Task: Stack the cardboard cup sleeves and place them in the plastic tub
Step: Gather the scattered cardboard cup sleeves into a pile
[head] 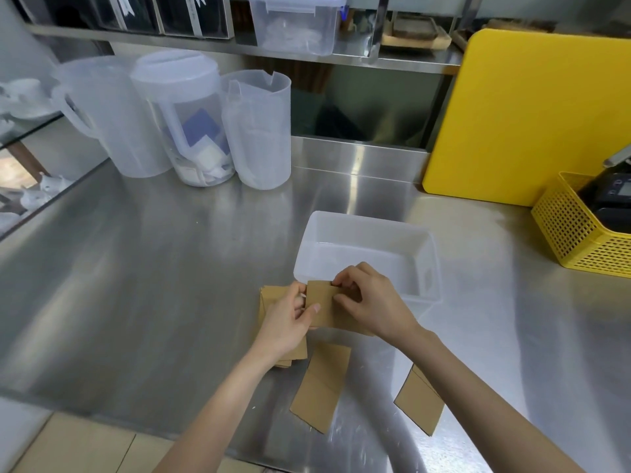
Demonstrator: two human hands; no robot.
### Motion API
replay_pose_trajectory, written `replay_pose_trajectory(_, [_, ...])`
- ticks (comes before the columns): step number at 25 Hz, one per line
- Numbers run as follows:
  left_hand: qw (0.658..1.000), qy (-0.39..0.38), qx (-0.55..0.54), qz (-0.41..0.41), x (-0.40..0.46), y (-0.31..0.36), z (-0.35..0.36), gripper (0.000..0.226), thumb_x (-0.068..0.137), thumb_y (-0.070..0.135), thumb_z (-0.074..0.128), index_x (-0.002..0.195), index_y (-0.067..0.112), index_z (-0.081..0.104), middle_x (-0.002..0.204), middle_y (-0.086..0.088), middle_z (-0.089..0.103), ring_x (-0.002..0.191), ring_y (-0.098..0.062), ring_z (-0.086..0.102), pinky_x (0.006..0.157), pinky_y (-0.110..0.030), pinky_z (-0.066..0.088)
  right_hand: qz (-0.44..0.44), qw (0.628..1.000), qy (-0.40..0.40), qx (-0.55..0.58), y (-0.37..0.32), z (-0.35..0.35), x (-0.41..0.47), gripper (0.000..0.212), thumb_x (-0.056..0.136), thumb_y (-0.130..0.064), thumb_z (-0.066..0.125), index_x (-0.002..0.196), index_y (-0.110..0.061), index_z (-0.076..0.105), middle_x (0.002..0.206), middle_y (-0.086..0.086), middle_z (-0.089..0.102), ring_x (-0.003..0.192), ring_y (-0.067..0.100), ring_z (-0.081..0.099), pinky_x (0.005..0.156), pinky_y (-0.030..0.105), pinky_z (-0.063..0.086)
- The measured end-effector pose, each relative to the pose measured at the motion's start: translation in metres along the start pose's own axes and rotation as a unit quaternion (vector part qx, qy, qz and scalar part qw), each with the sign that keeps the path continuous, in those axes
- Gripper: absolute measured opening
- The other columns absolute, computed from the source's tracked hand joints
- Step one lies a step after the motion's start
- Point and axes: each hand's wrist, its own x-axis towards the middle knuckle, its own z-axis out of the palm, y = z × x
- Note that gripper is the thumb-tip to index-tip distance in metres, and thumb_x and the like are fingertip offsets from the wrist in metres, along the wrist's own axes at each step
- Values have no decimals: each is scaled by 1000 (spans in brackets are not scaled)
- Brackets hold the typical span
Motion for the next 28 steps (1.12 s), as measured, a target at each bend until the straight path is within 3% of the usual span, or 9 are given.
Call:
replay_pose_trajectory(5, [999,0,-38,-10,-5,-5,1,20,90,9,48,108,2,43,88,-14,55,86,-20,57,57,-8,53,37,997,59,37,25,-17,-26,12,88,-17,52,93,-14,62,90,0,55,74,4,54,73,12,41])
replay_pose_trajectory(10, [997,12,-71,-19,-13,-4,8,13,90,7,47,102,6,43,80,3,61,78,-7,60,57,-8,53,130,989,69,16,68,-29,-66,7,87,-21,54,86,-19,60,91,4,64,84,18,61,78,34,51])
replay_pose_trajectory(11, [997,14,-79,-20,-14,-4,10,12,90,6,46,101,6,43,82,6,61,79,-5,60,57,-8,53,162,985,52,-5,78,-29,-72,9,85,-24,56,92,-19,61,95,5,63,90,21,60,79,35,50])
replay_pose_trajectory(14, [995,25,-97,-26,-17,-4,18,12,90,6,45,102,5,43,84,6,62,81,-3,59,58,-9,54,271,957,-43,-89,103,-25,-87,50,77,-37,64,120,-17,49,118,9,50,113,27,48,91,39,43])
replay_pose_trajectory(16, [995,31,-96,-27,-19,-3,22,11,90,6,46,101,6,43,84,8,62,81,-2,59,58,-9,54,311,936,-94,-132,113,-19,-93,65,71,-45,68,124,-17,41,124,11,41,119,30,39,97,40,37])
replay_pose_trajectory(21, [994,41,-95,-30,-23,-3,31,14,90,7,45,104,5,43,87,7,61,82,-5,59,57,-7,53,328,930,-99,-132,116,-11,-96,67,67,-40,73,117,-11,40,122,13,36,116,31,35,96,39,36])
replay_pose_trajectory(24, [993,45,-104,-22,-23,-3,34,12,90,6,45,102,5,42,86,7,62,83,-6,59,56,-7,53,311,940,-94,-108,116,-9,-96,63,67,-30,75,111,-8,35,113,13,41,108,32,42,87,39,40])
replay_pose_trajectory(28, [993,45,-104,-15,-22,-2,38,7,90,7,45,95,12,44,85,7,62,84,-5,60,58,-9,54,270,960,-57,40,114,-13,-99,41,73,-8,64,100,-19,36,98,9,50,84,26,49,59,25,40])
